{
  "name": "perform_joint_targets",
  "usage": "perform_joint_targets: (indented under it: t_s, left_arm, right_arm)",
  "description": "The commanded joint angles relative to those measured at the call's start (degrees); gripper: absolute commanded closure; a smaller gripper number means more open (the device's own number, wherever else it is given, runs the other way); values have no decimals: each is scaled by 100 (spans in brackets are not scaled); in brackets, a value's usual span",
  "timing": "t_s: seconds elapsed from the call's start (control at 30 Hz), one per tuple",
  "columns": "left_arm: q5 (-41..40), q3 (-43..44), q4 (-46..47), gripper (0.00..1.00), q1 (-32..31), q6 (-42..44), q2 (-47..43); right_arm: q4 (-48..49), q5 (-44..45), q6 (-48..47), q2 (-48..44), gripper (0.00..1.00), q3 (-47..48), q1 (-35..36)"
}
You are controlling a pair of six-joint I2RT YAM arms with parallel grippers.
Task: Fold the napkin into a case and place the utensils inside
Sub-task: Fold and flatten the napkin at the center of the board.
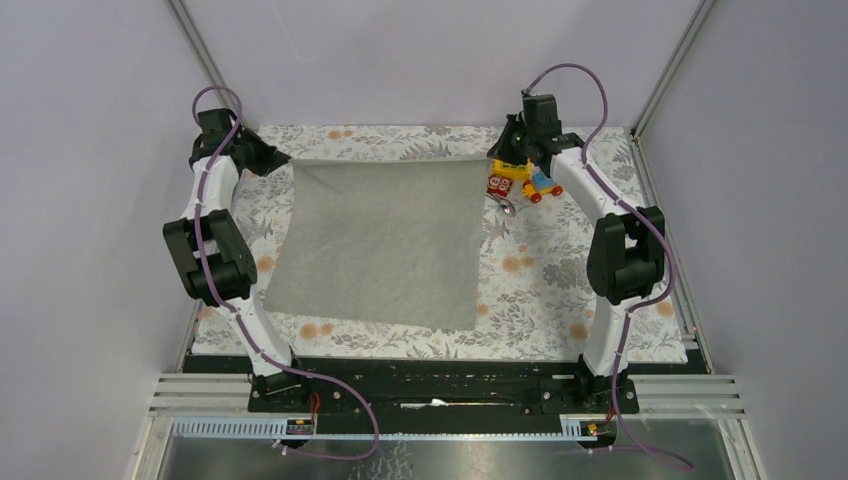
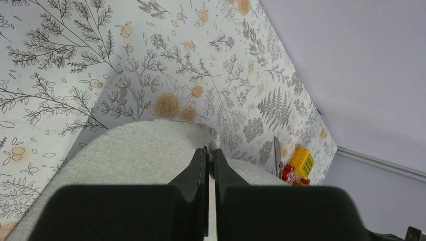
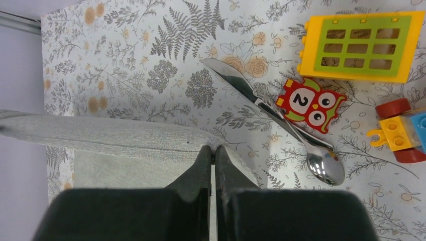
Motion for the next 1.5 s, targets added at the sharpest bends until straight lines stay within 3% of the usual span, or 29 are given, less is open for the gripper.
perform_joint_targets:
  t_s: [0.0, 0.5, 0.67, 0.87, 1.1, 1.27, 1.47]
  left_arm:
    - [66, 430, -51, 100, 13, 220, 73]
    - [89, 988, -154, 100, -1, 167, 226]
    - [172, 872, -280, 100, 2, 259, 157]
    - [-97, -253, -972, 100, 1, 629, -552]
    - [-1322, -2006, -1736, 100, 15, 1289, -1769]
    - [-1744, -3325, -1760, 100, 174, 1106, -2543]
    - [-2086, -3942, -1760, 100, 297, 997, -2941]
  right_arm:
    - [-108, 239, -247, -86, 100, 355, -78]
    - [-594, 317, -441, 459, 100, 1645, -77]
    - [-669, 161, -276, 255, 100, 1380, -70]
    - [-632, -184, 177, -740, 100, -108, 47]
    - [-347, -531, 345, -2205, 100, -2369, 409]
    - [-131, -827, 343, -2982, 100, -3632, 643]
    - [199, -1028, 304, -3390, 100, -4734, 898]
